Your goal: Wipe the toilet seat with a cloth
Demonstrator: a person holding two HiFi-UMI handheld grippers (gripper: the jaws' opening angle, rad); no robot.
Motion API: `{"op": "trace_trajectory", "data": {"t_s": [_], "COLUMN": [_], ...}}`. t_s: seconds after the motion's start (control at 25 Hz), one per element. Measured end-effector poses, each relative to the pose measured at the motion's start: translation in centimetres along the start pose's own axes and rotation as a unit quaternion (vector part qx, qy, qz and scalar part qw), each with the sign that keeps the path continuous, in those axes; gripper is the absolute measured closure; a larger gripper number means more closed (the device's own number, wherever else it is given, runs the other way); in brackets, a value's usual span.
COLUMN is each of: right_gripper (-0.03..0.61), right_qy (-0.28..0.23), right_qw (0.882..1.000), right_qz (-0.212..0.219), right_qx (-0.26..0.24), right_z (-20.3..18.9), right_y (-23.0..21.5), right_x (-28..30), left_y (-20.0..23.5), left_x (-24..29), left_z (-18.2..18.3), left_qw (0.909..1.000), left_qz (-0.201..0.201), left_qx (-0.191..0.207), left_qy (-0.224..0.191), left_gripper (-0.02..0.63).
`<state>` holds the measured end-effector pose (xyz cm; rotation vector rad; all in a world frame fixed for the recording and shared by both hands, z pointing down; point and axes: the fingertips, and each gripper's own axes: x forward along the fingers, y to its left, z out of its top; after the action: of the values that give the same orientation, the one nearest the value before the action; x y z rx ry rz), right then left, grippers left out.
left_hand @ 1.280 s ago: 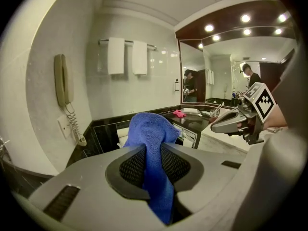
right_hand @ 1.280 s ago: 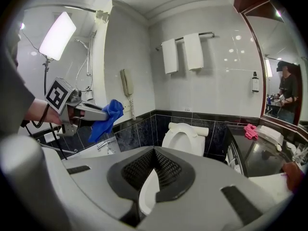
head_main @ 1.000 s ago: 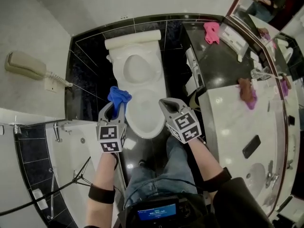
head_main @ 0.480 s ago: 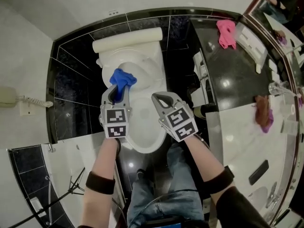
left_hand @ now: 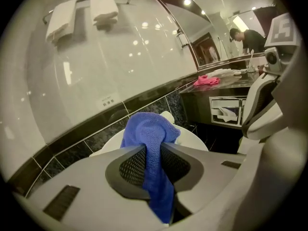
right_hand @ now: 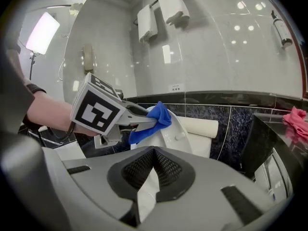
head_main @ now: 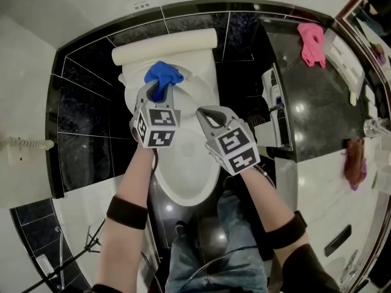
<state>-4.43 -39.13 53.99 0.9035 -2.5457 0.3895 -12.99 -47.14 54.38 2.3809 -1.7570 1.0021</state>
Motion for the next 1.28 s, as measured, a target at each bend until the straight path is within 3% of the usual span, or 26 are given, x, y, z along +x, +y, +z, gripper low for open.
{"op": "trace_trajectory", "data": {"t_s": [0.16,0.52,0.84,1.12,1.28], "right_gripper": [0.557,0.557,0.557,0.557,0.557], "right_qy": [0.006,0.019,0.028,0.037,0.04], "right_qw": [1.0,1.0,1.0,0.999,0.999], "right_qz": [-0.003,0.007,0.013,0.026,0.032], "right_qx": [-0.006,0.002,-0.001,0.003,0.007], "right_z": [-1.5,-2.5,-4.3,-6.7,-8.2], "right_y": [-1.2,-0.4,1.2,2.8,3.5], "right_x": [0.6,1.2,2.5,3.9,4.7], "left_y": [0.9,5.0,8.2,8.4,8.5], "left_x": [1.8,0.8,-0.5,-0.4,-0.3], "left_z": [-0.1,-1.3,-7.6,-11.3,-15.3], "left_qw": [1.0,0.9966,0.9843,0.9802,0.9728], "left_qz": [0.006,0.048,0.081,0.098,0.111], "left_qx": [0.002,-0.067,-0.153,-0.171,-0.201], "left_qy": [0.001,-0.006,0.033,0.023,0.034], "left_gripper": [0.534,0.535,0.537,0.538,0.54]}}
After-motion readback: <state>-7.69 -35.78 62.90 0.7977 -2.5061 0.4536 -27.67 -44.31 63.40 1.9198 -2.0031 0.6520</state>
